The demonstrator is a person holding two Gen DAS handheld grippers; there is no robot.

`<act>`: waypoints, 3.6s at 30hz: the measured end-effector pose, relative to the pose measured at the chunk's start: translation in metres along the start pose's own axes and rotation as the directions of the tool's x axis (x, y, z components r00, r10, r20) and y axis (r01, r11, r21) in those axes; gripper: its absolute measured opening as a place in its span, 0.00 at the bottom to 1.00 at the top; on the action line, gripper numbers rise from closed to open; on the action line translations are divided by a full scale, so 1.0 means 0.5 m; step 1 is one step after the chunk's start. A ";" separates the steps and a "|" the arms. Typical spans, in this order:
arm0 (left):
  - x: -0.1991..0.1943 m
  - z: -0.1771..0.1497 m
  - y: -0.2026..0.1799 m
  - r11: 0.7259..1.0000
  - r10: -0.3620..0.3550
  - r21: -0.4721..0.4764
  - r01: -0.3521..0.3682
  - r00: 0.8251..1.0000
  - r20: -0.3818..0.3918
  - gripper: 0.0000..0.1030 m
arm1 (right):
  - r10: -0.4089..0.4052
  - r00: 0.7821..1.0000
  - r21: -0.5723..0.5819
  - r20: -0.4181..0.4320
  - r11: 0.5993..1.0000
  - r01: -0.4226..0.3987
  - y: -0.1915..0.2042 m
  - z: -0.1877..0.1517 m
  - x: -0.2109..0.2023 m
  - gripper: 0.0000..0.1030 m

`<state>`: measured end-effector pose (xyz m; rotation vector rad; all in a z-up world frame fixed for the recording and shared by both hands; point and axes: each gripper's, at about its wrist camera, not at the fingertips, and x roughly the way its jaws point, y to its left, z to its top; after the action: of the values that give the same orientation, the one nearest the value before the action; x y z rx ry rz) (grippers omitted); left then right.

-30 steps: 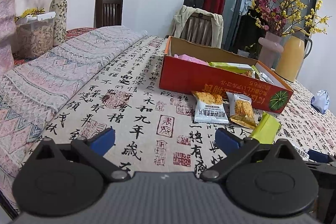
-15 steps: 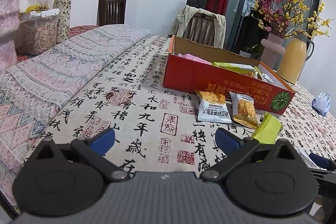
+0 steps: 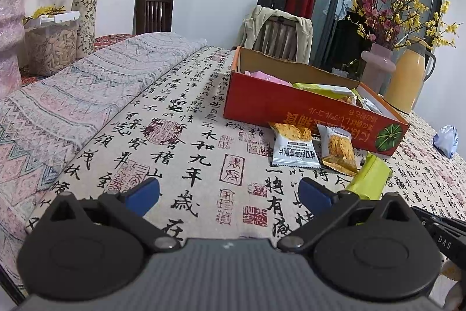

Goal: Organize snacks
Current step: 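Grasp an orange biscuit packet with the right gripper, then carry the biscuit packet in the right gripper toward the box, then grasp the white-labelled biscuit packet with the left gripper while the right holds its packet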

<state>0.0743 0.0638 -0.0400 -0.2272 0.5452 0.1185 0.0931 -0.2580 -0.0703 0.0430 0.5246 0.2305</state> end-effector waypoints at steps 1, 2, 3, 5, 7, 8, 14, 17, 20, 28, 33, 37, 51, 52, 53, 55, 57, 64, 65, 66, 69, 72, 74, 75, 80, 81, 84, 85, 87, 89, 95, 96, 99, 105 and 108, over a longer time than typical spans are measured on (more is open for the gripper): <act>0.000 0.000 -0.001 1.000 0.000 0.000 0.000 1.000 -0.001 1.00 | 0.002 1.000 0.003 0.001 1.000 -0.002 -0.001 0.000 0.000 0.02; 0.000 0.000 -0.001 1.000 0.000 0.001 0.000 1.000 -0.001 1.00 | 0.006 1.000 0.007 0.003 1.000 -0.006 -0.002 0.000 0.000 0.04; 0.000 0.000 0.000 1.000 -0.001 0.001 0.001 1.000 -0.001 1.00 | 0.013 1.000 0.018 0.006 1.000 -0.013 -0.006 0.002 0.000 0.07; 0.000 0.000 -0.001 1.000 0.000 0.001 0.000 1.000 -0.001 1.00 | 0.012 0.999 0.035 0.030 0.999 -0.013 -0.012 0.005 -0.007 0.18; 0.001 0.000 -0.001 1.000 0.001 -0.001 -0.001 1.000 -0.001 1.00 | 0.021 0.998 0.038 0.058 0.999 -0.023 -0.017 0.010 -0.020 0.31; 0.001 -0.001 -0.001 1.000 0.000 -0.001 0.000 1.000 -0.002 1.00 | 0.021 0.997 0.036 0.074 0.999 -0.024 -0.017 0.012 -0.026 0.44; -0.002 -0.002 -0.005 1.000 -0.005 0.006 0.005 1.000 -0.001 1.00 | 0.050 0.994 -0.004 0.099 0.999 -0.050 -0.007 0.012 -0.048 0.73; -0.007 0.001 -0.004 1.000 -0.006 0.001 0.006 1.000 0.004 1.00 | 0.054 0.993 -0.033 0.108 0.998 -0.051 0.000 0.008 -0.073 0.85; -0.017 0.001 -0.004 1.000 -0.013 0.000 0.013 1.000 0.009 1.00 | 0.086 0.992 -0.055 0.087 0.995 -0.082 0.007 0.000 -0.099 0.88; -0.070 -0.017 0.002 0.999 -0.019 0.028 0.019 1.000 0.015 1.00 | 0.096 0.994 -0.091 0.043 0.992 -0.091 0.021 -0.027 -0.135 0.93; -0.083 -0.034 0.019 1.000 -0.002 0.022 0.002 1.000 -0.005 1.00 | 0.108 0.994 -0.135 -0.012 0.985 -0.109 0.043 -0.041 -0.120 0.93; -0.079 -0.035 0.030 1.000 0.003 0.005 -0.002 1.000 -0.012 1.00 | 0.088 0.995 -0.161 -0.048 0.982 -0.095 0.055 -0.049 -0.101 0.86; -0.074 -0.036 0.031 1.000 -0.002 0.000 0.002 1.000 -0.019 1.00 | 0.104 0.994 -0.149 -0.039 0.983 -0.109 0.043 -0.049 -0.096 0.46; -0.073 -0.035 0.030 1.000 -0.003 0.000 0.003 1.000 -0.020 1.00 | 0.105 0.994 -0.150 -0.037 0.983 -0.109 0.042 -0.049 -0.096 0.45; -0.071 -0.035 0.029 1.000 -0.003 0.000 0.003 1.000 -0.021 1.00 | 0.107 0.994 -0.149 -0.035 0.983 -0.111 0.041 -0.047 -0.096 0.44; -0.069 -0.035 0.028 1.000 -0.004 0.000 0.004 1.000 -0.023 1.00 | 0.106 0.994 -0.140 -0.026 0.984 -0.109 0.037 -0.044 -0.097 0.43; -0.063 -0.033 0.026 1.000 -0.004 0.000 0.004 1.000 -0.028 1.00 | 0.102 0.995 -0.129 -0.005 0.986 -0.102 0.031 -0.036 -0.099 0.43; -0.034 -0.015 0.010 1.000 -0.009 0.014 0.009 1.000 -0.029 1.00 | 0.054 0.995 -0.111 0.079 0.993 -0.045 0.004 0.019 -0.073 0.44; -0.028 -0.011 0.006 1.000 -0.008 0.017 0.009 1.000 -0.029 1.00 | 0.048 0.995 -0.104 0.089 0.994 -0.038 -0.001 0.029 -0.064 0.44; -0.023 -0.007 0.003 1.000 -0.010 0.020 0.010 1.000 -0.028 1.00 | 0.042 0.994 -0.099 0.100 0.995 -0.032 -0.005 0.040 -0.054 0.44; -0.004 0.010 -0.010 1.000 -0.010 0.029 0.011 1.000 -0.022 1.00 | 0.028 0.990 -0.087 0.135 0.996 -0.017 -0.017 0.072 -0.024 0.44; 0.021 0.031 -0.026 0.999 -0.011 0.036 0.012 1.000 -0.017 1.00 | 0.014 0.986 -0.069 0.167 0.998 -0.003 -0.028 0.102 0.011 0.44; 0.040 0.043 -0.038 0.999 -0.010 0.044 0.011 1.000 -0.021 1.00 | 0.000 0.984 -0.057 0.180 0.998 0.010 -0.034 0.119 0.037 0.44; 0.050 0.049 -0.044 0.999 -0.009 0.047 0.010 1.000 -0.024 1.00 | -0.008 0.984 -0.053 0.180 0.998 0.018 -0.038 0.126 0.052 0.44; 0.104 0.076 -0.082 0.997 -0.005 0.080 0.008 0.999 -0.044 1.00 | -0.019 0.987 -0.032 0.162 0.999 0.025 -0.047 0.135 0.107 0.44; 0.116 0.081 -0.091 0.996 -0.002 0.088 0.006 0.999 -0.045 1.00 | -0.018 0.988 -0.030 0.154 0.999 0.023 -0.049 0.132 0.115 0.44; 0.147 0.091 -0.113 0.995 0.009 0.100 -0.004 0.999 -0.053 0.99 | -0.014 0.988 -0.040 0.151 0.999 0.020 -0.047 0.126 0.120 0.45; 0.157 0.094 -0.120 0.995 0.010 0.102 -0.004 0.998 -0.059 0.98 | -0.012 0.989 -0.045 0.150 0.999 0.019 -0.046 0.125 0.120 0.45; 0.177 0.098 -0.135 0.994 0.009 0.108 -0.002 0.997 -0.070 0.94 | -0.009 0.989 -0.049 0.146 0.999 0.017 -0.045 0.124 0.122 0.45; 0.194 0.101 -0.147 0.993 0.014 0.117 -0.004 0.997 -0.080 0.91 | -0.005 0.989 -0.048 0.145 0.999 0.012 -0.046 0.123 0.122 0.45; 0.239 0.106 -0.162 0.993 0.019 0.116 -0.004 0.991 -0.132 0.78 | 0.006 0.989 -0.042 0.146 0.999 0.000 -0.047 0.120 0.119 0.45; 0.247 0.107 -0.159 0.995 0.002 0.100 0.012 0.989 -0.148 0.73 | 0.006 0.989 -0.042 0.146 0.999 0.000 -0.047 0.121 0.119 0.45; 0.259 0.106 -0.157 0.995 -0.007 0.096 0.023 0.987 -0.162 0.48 | 0.005 0.989 -0.041 0.147 0.999 0.001 -0.047 0.121 0.119 0.46; 0.246 0.106 -0.154 0.995 -0.027 0.088 0.040 0.989 -0.144 0.42 | 0.006 0.989 -0.041 0.148 0.999 0.000 -0.048 0.121 0.118 0.46; 0.229 0.106 -0.155 0.994 -0.034 0.099 0.046 0.992 -0.122 0.42 | 0.005 0.989 -0.041 0.149 0.999 0.001 -0.048 0.121 0.118 0.46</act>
<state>0.2111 0.0078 -0.0419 -0.1466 0.6643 0.0383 0.1779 -0.2667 -0.0496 0.0204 0.3711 0.2381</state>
